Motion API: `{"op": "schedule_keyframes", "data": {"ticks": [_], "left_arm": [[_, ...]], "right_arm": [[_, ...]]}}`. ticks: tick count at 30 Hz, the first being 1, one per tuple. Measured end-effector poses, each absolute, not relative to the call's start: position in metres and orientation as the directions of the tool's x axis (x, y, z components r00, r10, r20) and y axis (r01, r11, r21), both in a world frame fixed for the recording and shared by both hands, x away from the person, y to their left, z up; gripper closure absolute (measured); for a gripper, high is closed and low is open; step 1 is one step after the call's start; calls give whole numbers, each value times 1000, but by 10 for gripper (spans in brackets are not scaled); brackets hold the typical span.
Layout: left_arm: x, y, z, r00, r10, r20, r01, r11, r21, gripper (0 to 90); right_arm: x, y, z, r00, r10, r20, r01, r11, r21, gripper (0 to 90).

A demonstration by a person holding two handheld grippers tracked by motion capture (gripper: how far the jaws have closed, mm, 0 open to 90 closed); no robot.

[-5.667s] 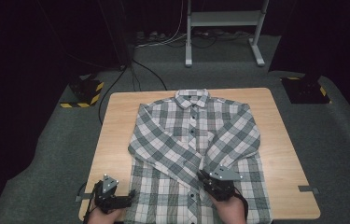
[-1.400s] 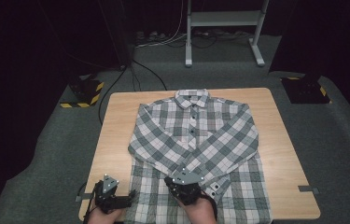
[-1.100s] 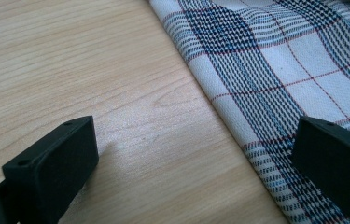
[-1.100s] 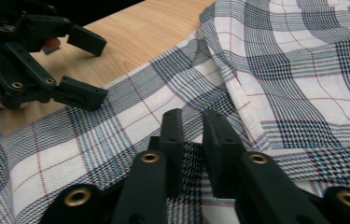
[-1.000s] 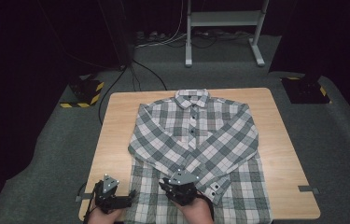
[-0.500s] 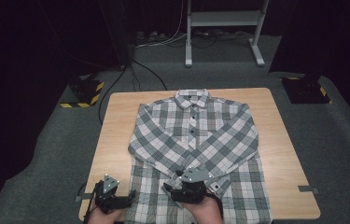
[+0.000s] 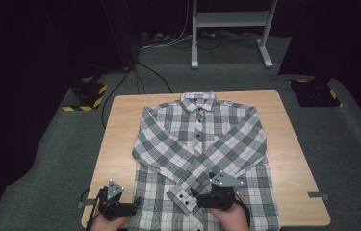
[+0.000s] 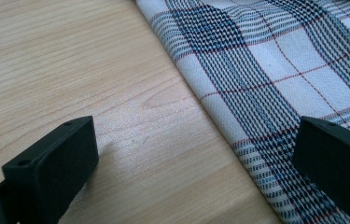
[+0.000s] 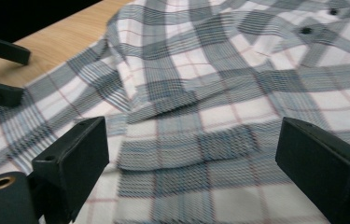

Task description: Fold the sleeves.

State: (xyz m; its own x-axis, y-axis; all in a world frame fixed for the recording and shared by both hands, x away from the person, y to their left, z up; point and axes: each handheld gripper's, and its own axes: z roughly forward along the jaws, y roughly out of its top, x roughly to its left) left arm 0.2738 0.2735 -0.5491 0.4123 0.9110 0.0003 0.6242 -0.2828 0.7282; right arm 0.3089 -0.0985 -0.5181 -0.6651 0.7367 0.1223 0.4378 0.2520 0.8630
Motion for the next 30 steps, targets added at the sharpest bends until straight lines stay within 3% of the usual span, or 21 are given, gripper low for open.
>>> {"op": "schedule_keyframes", "data": {"ticks": [14,30], "left_arm": [[273,275,-549,431,902,-19,617,-279,736,6],[271,277,-540,458,888,-35,586,-272,763,2]], "right_arm": [[303,-171,-523,-582,810,65,445,250,860,57],[294,-263,-537,-464,875,137,543,159,825,54]]}}
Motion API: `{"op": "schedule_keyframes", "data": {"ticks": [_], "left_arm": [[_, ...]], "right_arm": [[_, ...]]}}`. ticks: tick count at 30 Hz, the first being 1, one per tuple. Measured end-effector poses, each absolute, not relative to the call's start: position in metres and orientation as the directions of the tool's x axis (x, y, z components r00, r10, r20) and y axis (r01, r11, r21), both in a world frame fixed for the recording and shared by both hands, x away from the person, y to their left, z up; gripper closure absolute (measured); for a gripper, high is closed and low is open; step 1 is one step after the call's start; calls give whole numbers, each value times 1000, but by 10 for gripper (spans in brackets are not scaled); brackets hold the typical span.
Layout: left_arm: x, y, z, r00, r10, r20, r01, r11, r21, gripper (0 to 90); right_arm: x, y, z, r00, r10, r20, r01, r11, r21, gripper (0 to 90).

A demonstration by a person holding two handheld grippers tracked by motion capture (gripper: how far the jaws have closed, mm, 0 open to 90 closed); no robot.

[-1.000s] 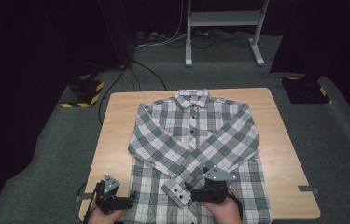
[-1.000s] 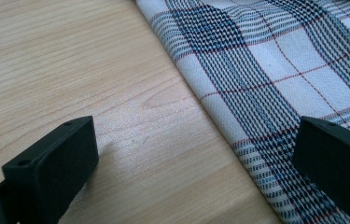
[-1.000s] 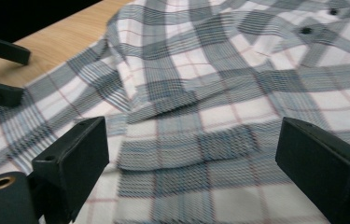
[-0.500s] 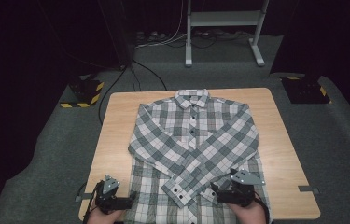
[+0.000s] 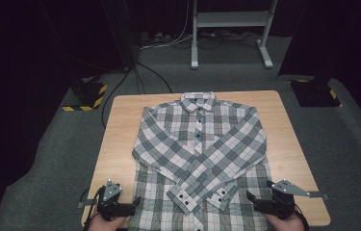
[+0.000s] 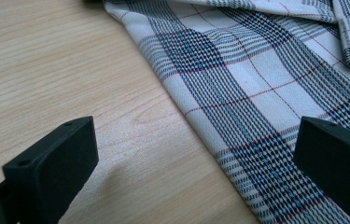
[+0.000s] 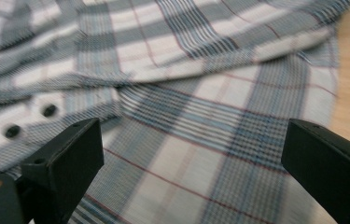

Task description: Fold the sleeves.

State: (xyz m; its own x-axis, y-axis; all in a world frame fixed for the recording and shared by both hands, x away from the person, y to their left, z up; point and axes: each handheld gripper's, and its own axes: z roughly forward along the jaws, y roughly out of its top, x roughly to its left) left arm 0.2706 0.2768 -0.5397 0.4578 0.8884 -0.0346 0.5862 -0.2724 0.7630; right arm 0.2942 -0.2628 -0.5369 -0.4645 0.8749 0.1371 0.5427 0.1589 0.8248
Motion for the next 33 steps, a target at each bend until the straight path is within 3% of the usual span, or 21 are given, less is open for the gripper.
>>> {"op": "schedule_keyframes", "data": {"ticks": [5,11,17,22,25,27,33], "left_arm": [[277,271,-534,466,880,-86,609,-249,753,3],[295,255,-538,465,885,-28,657,-323,681,7],[310,249,-539,461,886,-57,675,-308,671,7],[319,246,-537,445,895,-32,670,-310,674,88],[322,243,-535,416,909,-4,672,-305,675,200],[322,241,-533,409,913,-4,677,-300,672,306],[316,238,-533,440,897,-38,655,-292,697,760]], "right_arm": [[298,-275,-541,-445,890,102,566,191,802,71],[303,-281,-542,-408,908,99,597,183,781,155],[310,-282,-542,-380,922,74,615,192,765,235],[316,-277,-543,-376,926,31,611,223,760,270],[321,-273,-543,-382,924,5,606,246,757,303],[322,-268,-542,-400,917,-1,596,261,760,376],[318,-265,-541,-394,919,15,589,239,772,819]]}}
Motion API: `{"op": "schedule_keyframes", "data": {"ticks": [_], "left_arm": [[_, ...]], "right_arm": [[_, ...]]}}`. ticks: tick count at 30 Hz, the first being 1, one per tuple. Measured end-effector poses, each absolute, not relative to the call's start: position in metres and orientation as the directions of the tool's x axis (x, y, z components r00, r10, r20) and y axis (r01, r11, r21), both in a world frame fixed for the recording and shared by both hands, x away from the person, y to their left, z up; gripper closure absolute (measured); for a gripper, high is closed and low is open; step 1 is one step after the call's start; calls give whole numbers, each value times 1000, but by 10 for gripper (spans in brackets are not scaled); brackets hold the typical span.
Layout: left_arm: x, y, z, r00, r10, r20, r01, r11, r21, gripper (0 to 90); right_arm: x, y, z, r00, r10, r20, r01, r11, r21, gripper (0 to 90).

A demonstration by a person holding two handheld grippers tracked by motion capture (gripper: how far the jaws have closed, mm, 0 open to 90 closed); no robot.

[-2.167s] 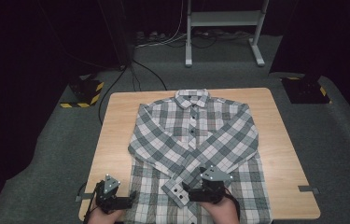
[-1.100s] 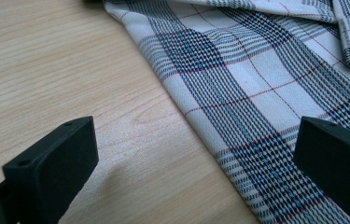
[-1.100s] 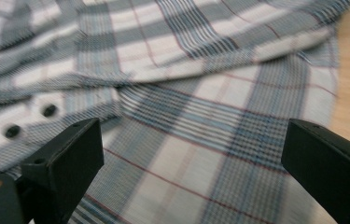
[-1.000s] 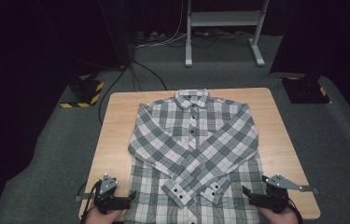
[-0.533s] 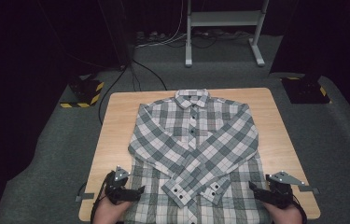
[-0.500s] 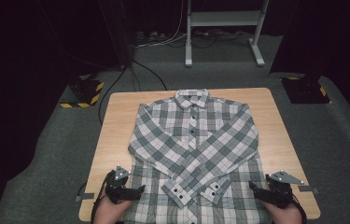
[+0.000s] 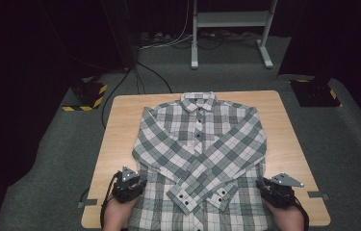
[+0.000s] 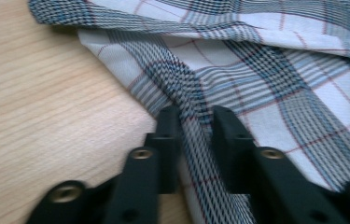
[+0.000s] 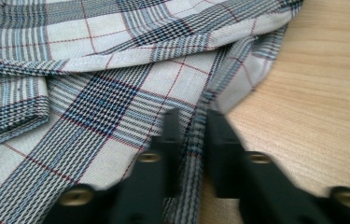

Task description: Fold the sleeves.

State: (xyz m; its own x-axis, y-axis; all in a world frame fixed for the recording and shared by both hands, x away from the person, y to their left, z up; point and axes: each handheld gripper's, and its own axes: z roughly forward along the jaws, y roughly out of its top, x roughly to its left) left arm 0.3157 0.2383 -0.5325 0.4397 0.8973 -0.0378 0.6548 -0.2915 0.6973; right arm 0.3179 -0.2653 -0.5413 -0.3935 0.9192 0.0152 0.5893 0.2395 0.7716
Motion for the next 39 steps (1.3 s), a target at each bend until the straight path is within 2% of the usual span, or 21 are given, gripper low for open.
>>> {"op": "schedule_keyframes", "data": {"ticks": [3,13,16,18,21,25,28,34,36,39], "left_arm": [[312,240,-533,451,891,-61,656,-284,700,858],[266,240,-536,457,888,-42,637,-294,713,831],[256,240,-537,455,890,-33,627,-293,722,758],[257,242,-537,439,898,-37,637,-282,717,613],[266,246,-537,407,912,-44,648,-254,719,495],[291,253,-537,376,925,-54,657,-225,720,415],[312,256,-537,360,931,-57,663,-212,718,391],[341,256,-534,352,935,-44,674,-221,705,404],[345,256,-534,355,934,-39,672,-226,705,457],[344,252,-533,380,925,-19,658,-256,708,613]], "right_arm": [[317,-268,-541,-399,916,35,599,231,766,868],[278,-278,-541,-430,902,39,598,252,761,856],[266,-279,-541,-427,903,42,597,247,763,822],[265,-281,-541,-420,906,56,601,232,765,755],[270,-282,-540,-400,915,55,591,212,778,662],[291,-284,-537,-354,934,44,574,180,799,573],[313,-285,-540,-325,944,56,592,157,791,535],[349,-285,-541,-288,955,73,619,127,775,512],[358,-284,-540,-286,956,72,623,128,771,519],[363,-282,-540,-302,952,46,618,159,770,643]]}}
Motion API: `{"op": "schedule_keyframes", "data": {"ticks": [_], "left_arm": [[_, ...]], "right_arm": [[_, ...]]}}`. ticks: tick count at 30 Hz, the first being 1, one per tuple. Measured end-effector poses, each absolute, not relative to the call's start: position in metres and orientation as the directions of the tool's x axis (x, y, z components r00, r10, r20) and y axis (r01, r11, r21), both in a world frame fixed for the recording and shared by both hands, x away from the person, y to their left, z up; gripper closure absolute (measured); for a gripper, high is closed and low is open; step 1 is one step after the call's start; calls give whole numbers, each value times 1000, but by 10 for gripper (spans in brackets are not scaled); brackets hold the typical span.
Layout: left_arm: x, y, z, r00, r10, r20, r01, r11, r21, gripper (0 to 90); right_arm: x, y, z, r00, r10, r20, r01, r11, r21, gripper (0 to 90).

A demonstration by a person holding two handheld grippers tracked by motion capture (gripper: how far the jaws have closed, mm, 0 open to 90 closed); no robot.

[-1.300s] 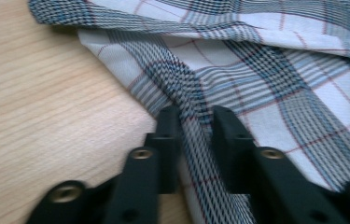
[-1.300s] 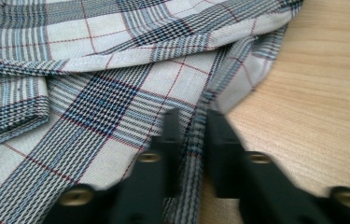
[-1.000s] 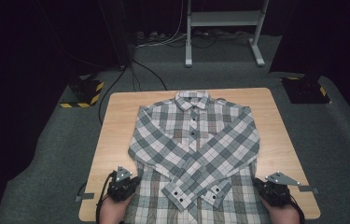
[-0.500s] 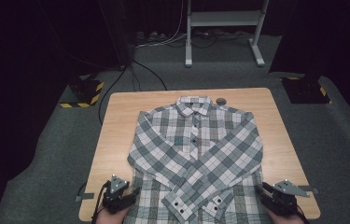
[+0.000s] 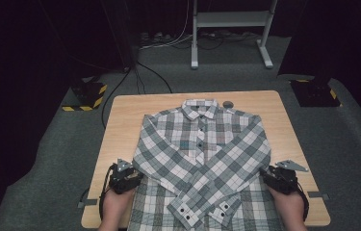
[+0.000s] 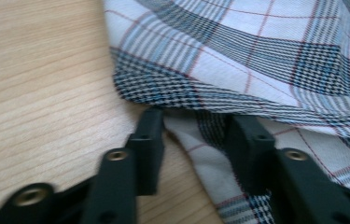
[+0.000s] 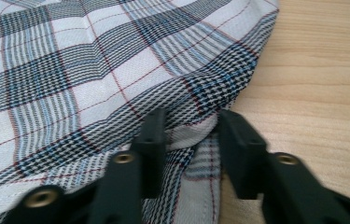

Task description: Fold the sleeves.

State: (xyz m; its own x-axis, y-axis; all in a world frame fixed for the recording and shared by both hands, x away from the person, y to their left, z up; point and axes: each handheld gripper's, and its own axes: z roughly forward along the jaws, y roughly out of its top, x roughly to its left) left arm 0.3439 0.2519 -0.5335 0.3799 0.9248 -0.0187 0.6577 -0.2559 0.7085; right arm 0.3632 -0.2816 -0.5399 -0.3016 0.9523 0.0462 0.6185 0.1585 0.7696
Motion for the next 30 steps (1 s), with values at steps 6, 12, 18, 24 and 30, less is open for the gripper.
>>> {"op": "schedule_keyframes", "data": {"ticks": [6,12,18,24,30], "left_arm": [[335,248,-536,407,913,-19,637,-269,723,846],[319,249,-535,416,909,-8,634,-284,719,851],[285,252,-535,439,898,29,619,-325,715,842],[266,255,-536,420,907,17,615,-299,729,666],[269,266,-517,362,932,-17,588,-214,780,517]], "right_arm": [[359,-277,-539,-329,944,33,619,189,762,826],[346,-276,-538,-342,939,23,619,207,757,826],[315,-281,-539,-376,926,30,611,223,760,821],[294,-284,-539,-392,919,35,604,228,763,727],[298,-292,-525,-356,933,50,559,170,812,584]]}}
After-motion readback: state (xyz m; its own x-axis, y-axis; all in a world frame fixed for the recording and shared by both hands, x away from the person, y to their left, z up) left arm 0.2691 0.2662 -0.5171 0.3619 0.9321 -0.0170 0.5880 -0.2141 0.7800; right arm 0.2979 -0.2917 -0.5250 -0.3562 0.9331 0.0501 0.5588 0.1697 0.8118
